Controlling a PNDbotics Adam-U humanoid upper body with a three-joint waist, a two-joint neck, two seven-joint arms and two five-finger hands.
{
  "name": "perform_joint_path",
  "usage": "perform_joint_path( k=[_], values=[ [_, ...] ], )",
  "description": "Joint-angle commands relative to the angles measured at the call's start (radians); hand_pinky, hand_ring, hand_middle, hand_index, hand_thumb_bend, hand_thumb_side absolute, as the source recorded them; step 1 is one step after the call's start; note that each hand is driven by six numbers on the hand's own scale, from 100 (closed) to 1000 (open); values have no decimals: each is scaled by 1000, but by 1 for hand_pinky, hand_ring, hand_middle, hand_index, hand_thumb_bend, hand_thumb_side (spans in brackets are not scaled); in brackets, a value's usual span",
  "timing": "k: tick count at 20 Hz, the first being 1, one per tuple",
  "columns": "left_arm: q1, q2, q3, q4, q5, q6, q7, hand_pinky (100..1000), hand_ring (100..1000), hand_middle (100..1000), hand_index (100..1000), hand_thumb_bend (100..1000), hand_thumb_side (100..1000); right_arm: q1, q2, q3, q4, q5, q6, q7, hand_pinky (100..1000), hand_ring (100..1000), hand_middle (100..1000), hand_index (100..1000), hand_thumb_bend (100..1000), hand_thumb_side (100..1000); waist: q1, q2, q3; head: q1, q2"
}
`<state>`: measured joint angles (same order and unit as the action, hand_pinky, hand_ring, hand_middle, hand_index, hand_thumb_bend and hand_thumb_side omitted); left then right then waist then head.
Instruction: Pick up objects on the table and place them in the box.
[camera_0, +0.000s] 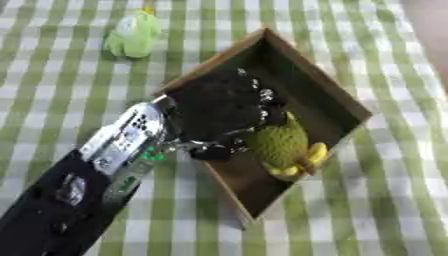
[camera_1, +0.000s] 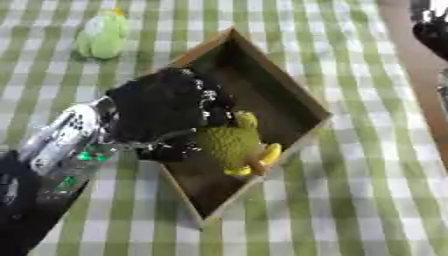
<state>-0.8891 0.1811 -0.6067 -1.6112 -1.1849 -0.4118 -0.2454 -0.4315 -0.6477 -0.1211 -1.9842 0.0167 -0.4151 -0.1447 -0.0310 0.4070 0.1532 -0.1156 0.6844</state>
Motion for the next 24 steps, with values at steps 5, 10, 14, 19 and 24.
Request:
perform_joint_path(
  k=[5,10,14,19,24],
  values=[
    [1,-9,3,33,-59,-20,-3,667,733,756,886,362,132,-5,-35,-9,-16,8,1,-12,841,880,648,931,100,470,3,-25,-6,3,-2],
    [2,-1,21,3,-59,-12,17,851,872,870,961,661,571,0,-36,-11,-16,11,4,-18,840,878,647,931,100,470,7,-32,-4,3,0],
    [2,9,44,-31,-67,7,48,857,886,871,963,734,578,2,-37,-12,-16,13,5,-22,839,874,647,930,100,470,8,-38,-4,2,3],
    [1,22,90,-90,-22,42,65,824,854,842,946,646,484,4,-39,-13,-16,15,7,-29,838,871,646,928,100,470,8,-42,-5,1,4],
    [-6,67,158,-232,126,116,80,776,811,805,917,485,345,6,-41,-15,-16,19,8,-35,837,866,646,928,100,470,8,-46,-5,2,1]
  ],
)
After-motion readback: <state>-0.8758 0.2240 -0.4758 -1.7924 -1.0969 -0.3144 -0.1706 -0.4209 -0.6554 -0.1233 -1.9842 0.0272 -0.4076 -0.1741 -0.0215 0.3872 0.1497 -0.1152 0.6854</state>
